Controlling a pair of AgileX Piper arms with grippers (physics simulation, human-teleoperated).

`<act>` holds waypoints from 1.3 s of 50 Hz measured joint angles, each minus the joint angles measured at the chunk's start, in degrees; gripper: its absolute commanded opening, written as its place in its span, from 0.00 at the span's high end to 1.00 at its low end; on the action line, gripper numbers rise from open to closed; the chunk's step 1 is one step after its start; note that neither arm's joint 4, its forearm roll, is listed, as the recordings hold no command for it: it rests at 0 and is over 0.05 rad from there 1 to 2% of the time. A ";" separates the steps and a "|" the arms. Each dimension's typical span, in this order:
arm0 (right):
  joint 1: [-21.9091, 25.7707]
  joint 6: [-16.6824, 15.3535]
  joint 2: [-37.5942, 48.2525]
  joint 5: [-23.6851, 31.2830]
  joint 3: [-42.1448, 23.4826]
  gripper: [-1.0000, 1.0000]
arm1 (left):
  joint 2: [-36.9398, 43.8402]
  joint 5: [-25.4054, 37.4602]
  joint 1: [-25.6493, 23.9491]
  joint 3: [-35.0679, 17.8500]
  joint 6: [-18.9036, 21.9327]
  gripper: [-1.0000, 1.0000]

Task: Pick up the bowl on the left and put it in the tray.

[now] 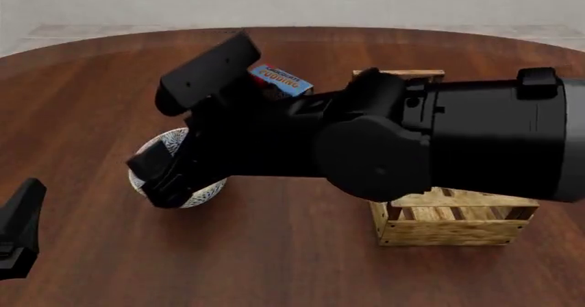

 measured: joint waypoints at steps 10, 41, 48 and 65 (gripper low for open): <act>-1.02 -0.42 3.54 0.37 -1.94 0.00 | 0.00 0.00 0.00 0.00 0.00 0.00; -1.44 -2.65 14.14 4.83 -10.34 0.00 | 0.00 0.00 0.00 0.00 0.00 0.00; -1.70 -2.92 15.32 5.60 -11.46 0.00 | 0.00 0.00 0.00 0.00 0.00 0.00; -1.87 -2.69 19.32 7.00 -14.01 0.00 | 0.00 0.00 0.00 0.00 0.00 0.00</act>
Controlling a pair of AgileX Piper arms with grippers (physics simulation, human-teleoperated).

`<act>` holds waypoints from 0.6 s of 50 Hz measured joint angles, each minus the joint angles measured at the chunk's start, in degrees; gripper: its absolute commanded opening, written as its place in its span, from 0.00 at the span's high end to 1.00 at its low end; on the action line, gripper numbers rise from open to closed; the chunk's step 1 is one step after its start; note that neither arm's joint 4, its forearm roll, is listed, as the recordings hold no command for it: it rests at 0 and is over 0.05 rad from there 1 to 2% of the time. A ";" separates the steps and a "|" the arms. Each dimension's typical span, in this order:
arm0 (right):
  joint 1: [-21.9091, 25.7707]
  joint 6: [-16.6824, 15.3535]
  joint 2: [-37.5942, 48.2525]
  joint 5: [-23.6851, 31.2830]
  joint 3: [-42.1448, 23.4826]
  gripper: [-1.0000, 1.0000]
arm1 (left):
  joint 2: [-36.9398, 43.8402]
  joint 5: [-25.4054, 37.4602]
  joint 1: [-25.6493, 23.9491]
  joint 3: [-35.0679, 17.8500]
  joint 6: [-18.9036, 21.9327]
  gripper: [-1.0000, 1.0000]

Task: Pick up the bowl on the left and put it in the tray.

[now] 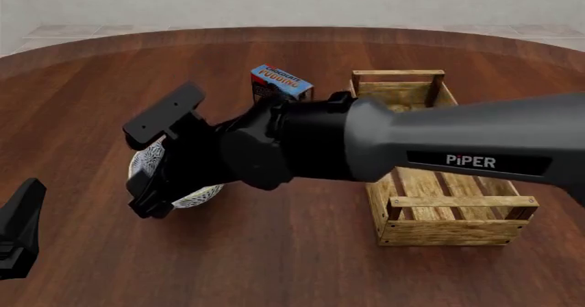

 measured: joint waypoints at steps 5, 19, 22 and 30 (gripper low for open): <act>0.20 0.32 1.63 0.38 -0.82 0.00 | 0.00 0.00 0.00 0.00 0.00 0.00; 0.08 0.74 5.88 0.99 -2.95 0.00 | 0.00 0.00 0.00 0.00 0.00 0.00; -0.08 0.80 6.45 1.04 -3.22 0.00 | 0.00 0.00 0.00 0.00 0.00 0.00; -0.41 1.00 7.72 1.68 -4.15 0.00 | 0.00 0.00 0.00 0.00 0.00 0.00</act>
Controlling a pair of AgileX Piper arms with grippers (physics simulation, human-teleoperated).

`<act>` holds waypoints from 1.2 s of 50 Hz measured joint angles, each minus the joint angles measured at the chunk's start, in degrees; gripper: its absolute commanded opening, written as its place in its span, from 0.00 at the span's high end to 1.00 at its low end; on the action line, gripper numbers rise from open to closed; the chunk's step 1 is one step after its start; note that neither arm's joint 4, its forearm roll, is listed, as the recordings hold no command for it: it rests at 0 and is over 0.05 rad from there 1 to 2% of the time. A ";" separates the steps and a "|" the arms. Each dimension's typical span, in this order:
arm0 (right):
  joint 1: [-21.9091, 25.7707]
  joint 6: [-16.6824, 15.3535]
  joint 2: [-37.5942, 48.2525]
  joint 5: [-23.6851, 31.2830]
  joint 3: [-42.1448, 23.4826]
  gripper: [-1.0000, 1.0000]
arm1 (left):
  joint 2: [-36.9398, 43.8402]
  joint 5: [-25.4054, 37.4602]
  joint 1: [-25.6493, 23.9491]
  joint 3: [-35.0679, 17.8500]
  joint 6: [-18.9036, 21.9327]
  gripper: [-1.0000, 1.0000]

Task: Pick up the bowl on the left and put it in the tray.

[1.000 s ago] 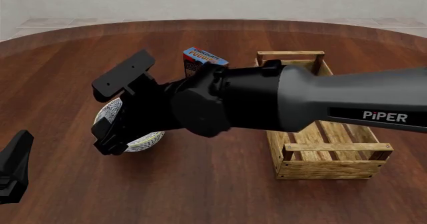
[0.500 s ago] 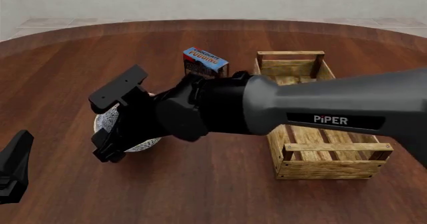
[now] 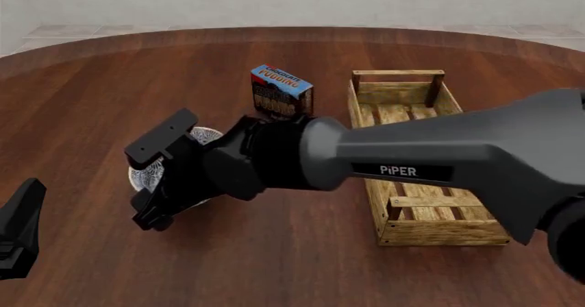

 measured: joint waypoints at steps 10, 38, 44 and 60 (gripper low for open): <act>-0.56 -0.18 1.82 0.76 -1.39 0.00 | 0.00 0.00 0.00 0.00 0.00 0.00; -0.87 0.53 8.20 2.91 -5.06 0.00 | 0.00 0.00 0.00 0.00 0.00 0.00; -0.81 0.31 9.65 3.67 -5.95 0.00 | 0.00 0.00 0.00 0.00 0.00 0.00; -1.62 -1.37 10.68 4.21 -8.68 1.00 | 0.00 0.00 0.00 0.00 0.00 0.00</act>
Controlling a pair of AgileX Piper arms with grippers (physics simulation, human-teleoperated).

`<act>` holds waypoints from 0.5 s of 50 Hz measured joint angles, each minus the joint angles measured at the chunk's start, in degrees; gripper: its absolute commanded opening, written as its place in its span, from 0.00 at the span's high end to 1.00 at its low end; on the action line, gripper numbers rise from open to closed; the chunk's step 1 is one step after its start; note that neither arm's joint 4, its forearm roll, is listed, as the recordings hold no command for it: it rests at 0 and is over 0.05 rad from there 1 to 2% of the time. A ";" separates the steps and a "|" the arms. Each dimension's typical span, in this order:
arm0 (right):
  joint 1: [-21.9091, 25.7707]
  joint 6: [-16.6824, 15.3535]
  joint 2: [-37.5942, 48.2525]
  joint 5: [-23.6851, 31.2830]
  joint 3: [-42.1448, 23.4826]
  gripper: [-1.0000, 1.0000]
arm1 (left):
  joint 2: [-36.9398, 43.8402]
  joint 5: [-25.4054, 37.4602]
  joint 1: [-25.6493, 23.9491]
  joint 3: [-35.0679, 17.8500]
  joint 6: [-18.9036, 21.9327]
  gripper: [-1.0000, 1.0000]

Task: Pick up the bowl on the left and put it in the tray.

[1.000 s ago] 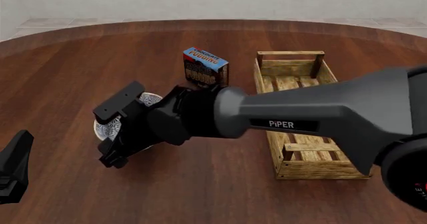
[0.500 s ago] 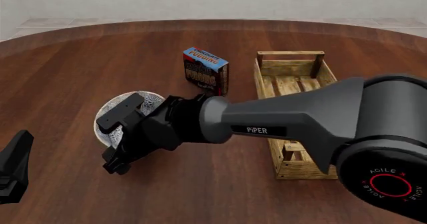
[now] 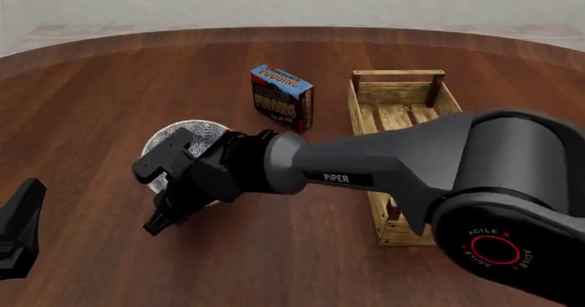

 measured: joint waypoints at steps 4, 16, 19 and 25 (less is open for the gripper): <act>-0.55 -0.81 -0.67 -0.33 -0.22 1.00 | 0.00 0.00 0.00 0.00 0.00 0.00; -1.86 -2.42 -4.52 -1.41 3.10 1.00 | 0.00 0.00 0.00 0.00 0.00 0.00; -2.01 -2.73 -5.59 -1.56 4.17 1.00 | 0.00 0.00 0.00 0.00 0.00 0.00; -2.20 -3.52 -7.13 -1.69 5.98 1.00 | 0.00 0.00 0.00 0.00 0.00 0.00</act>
